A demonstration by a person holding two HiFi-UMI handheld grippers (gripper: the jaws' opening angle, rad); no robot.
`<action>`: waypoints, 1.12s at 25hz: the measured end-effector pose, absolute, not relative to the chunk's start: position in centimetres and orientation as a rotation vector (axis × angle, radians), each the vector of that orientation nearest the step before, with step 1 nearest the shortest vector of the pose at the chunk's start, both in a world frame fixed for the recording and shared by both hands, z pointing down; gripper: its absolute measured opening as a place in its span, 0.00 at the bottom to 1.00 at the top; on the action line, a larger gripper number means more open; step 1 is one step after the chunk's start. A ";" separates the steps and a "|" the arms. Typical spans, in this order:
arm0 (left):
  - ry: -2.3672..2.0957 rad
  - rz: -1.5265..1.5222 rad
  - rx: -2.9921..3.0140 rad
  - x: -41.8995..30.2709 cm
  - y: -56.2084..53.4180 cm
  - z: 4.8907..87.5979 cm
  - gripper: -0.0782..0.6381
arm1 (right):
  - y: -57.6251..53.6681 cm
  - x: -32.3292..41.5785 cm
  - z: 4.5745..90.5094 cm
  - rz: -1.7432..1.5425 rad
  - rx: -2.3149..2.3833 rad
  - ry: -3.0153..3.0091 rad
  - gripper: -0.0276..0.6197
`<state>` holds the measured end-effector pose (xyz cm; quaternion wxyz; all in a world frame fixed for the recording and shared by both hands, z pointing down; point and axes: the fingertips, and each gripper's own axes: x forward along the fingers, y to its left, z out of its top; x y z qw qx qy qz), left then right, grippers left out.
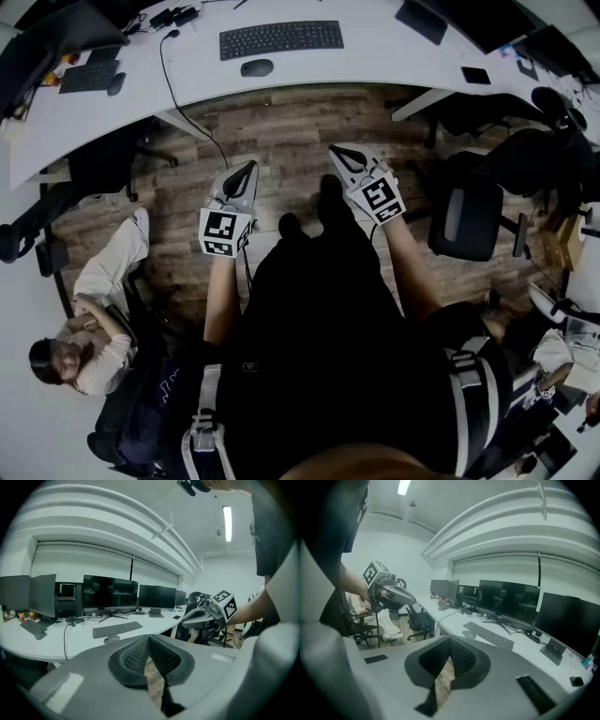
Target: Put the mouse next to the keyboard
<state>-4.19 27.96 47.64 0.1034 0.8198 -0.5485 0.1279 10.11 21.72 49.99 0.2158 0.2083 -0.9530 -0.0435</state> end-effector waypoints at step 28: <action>-1.559 0.375 2.564 -5.4 32.2 45.2 0.11 | 26.7 6.6 49.6 -0.186 0.620 -2.635 0.05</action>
